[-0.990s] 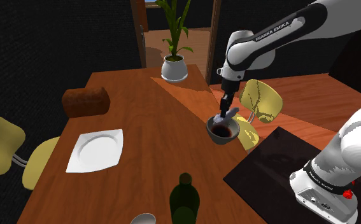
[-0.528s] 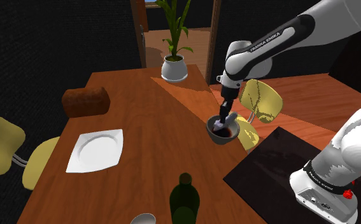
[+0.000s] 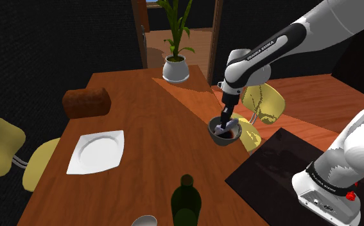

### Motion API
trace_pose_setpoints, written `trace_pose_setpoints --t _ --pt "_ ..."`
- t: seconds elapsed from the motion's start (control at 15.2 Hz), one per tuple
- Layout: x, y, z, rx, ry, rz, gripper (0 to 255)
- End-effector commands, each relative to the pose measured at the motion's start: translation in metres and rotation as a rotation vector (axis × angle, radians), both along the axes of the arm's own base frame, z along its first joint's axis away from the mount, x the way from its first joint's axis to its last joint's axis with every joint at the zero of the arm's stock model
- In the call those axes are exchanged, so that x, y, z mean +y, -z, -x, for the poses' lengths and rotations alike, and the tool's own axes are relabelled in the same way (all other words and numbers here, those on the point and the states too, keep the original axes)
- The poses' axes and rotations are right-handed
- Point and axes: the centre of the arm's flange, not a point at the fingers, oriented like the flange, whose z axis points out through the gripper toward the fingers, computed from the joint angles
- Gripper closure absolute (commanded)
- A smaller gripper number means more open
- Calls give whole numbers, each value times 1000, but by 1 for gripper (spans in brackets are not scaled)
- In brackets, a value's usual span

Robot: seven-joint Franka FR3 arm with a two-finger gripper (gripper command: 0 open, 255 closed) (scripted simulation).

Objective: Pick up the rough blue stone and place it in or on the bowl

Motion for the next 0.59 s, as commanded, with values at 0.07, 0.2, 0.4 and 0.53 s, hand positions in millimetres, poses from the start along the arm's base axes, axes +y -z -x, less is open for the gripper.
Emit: trace_pose_setpoints --t 0.07,0.2,0.4,0.53 --pt "0 1 0 0 0 0 255" --pt "0 1 0 0 0 0 255" --pt "0 1 0 0 0 0 0" --pt "0 1 0 0 0 0 0"
